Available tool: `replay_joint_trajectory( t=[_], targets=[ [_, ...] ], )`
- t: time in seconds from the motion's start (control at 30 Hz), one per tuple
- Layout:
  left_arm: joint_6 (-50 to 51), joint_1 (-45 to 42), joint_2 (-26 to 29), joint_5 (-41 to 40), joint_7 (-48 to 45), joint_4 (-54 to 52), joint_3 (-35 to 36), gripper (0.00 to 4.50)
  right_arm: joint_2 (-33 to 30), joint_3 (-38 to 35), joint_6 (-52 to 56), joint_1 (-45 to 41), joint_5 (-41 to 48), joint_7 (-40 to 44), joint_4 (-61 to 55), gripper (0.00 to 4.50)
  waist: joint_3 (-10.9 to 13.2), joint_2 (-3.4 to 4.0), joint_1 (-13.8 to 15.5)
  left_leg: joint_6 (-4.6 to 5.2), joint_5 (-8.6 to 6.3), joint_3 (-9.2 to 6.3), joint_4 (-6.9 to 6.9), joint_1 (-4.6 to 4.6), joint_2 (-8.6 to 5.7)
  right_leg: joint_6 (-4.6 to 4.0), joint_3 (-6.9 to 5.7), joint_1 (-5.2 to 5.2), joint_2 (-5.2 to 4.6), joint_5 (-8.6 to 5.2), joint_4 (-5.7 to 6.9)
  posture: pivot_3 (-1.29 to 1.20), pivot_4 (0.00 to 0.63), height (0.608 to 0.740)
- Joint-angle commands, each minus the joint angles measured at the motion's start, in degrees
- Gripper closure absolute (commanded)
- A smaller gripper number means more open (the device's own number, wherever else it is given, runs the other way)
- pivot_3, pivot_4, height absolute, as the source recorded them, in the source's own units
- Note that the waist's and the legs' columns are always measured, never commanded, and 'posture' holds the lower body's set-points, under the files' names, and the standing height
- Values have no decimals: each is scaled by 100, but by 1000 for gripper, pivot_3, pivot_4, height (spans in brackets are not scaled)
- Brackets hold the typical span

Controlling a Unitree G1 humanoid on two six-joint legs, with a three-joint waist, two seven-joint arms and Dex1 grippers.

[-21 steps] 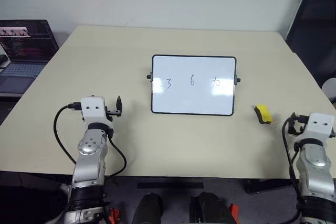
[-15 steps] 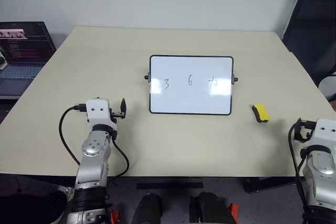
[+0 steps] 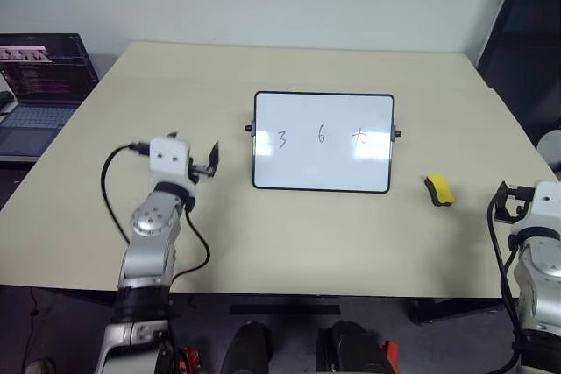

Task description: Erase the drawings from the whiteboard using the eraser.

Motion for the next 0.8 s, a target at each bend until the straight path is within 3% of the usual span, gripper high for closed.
replay_joint_trajectory(
  t=[0.03,0.23,0.4,0.6,0.8],
  targets=[
    [314,-377,-125,-606,-736,-619,-341,0,-170,-61,533,-105,269,243,-771,18,0,0,-6,0,0,0,-1,-2,1,0,0,0,0,0,-2,0,150,740],
    [1065,-648,-287,-1372,-2193,-793,-1165,0,-546,-66,1865,-309,822,787,-1455,18,0,2,-36,-1,-1,-3,-3,-5,2,-3,-2,-2,4,2,-4,0,150,740],
    [994,-607,-2,-1306,-3366,-631,-1803,0,-782,70,3035,-727,1270,1096,-1548,18,3,5,-64,0,0,-5,-2,0,5,1,1,-2,11,-2,1,0,150,740],
    [404,-756,-137,-1019,-3798,17,-1989,0,-739,295,4019,-1303,1572,1262,-1218,18,3,6,-44,1,0,-8,-1,-3,4,1,-2,-2,10,-3,-1,0,150,740],
    [-428,-897,-455,-486,-3700,671,-2200,0,-732,658,4155,-1514,1479,1397,-609,18,4,6,-16,2,-1,-9,-2,-14,2,-1,-5,-5,8,-2,-11,0,150,740]
  ],
)
